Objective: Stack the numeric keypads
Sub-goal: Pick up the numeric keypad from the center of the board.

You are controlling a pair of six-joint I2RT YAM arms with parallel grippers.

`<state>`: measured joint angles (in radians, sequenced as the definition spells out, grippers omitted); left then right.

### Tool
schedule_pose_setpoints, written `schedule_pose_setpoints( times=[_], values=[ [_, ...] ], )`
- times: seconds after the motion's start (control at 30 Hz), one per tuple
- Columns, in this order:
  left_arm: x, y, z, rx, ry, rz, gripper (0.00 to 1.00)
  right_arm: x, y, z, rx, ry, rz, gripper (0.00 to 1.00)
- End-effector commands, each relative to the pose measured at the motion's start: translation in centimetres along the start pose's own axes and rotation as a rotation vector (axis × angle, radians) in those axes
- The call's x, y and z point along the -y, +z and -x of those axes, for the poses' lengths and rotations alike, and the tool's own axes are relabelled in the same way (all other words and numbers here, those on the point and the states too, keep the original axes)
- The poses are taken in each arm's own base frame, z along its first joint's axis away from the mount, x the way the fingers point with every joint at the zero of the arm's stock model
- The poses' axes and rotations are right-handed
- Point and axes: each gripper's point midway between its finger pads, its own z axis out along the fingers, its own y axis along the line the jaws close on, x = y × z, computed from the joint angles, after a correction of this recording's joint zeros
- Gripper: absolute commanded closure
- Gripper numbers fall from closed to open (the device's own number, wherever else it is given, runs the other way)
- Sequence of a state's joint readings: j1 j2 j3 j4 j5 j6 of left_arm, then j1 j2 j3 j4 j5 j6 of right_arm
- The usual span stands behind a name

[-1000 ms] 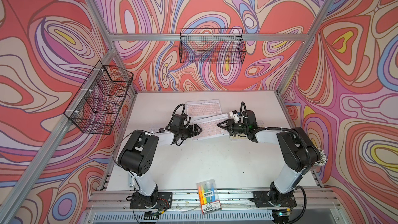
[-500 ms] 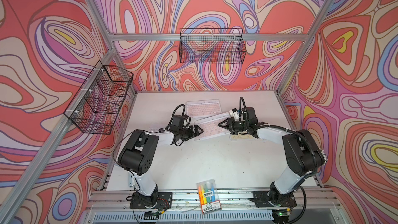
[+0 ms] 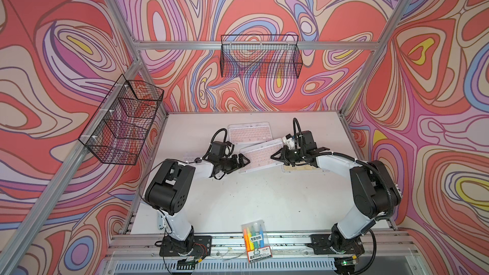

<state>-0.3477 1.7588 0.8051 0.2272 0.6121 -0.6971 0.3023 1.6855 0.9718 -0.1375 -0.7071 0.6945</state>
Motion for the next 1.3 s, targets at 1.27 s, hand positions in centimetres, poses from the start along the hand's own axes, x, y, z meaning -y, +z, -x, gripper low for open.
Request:
schedule_pose_setpoints(
  times=[1.27],
  values=[
    [5.2,-8.1,1.2,0.096,0.036,0.038,0.13,-9.7,1.8,10.4,0.076,-0.123,0.301,1.0]
  ],
)
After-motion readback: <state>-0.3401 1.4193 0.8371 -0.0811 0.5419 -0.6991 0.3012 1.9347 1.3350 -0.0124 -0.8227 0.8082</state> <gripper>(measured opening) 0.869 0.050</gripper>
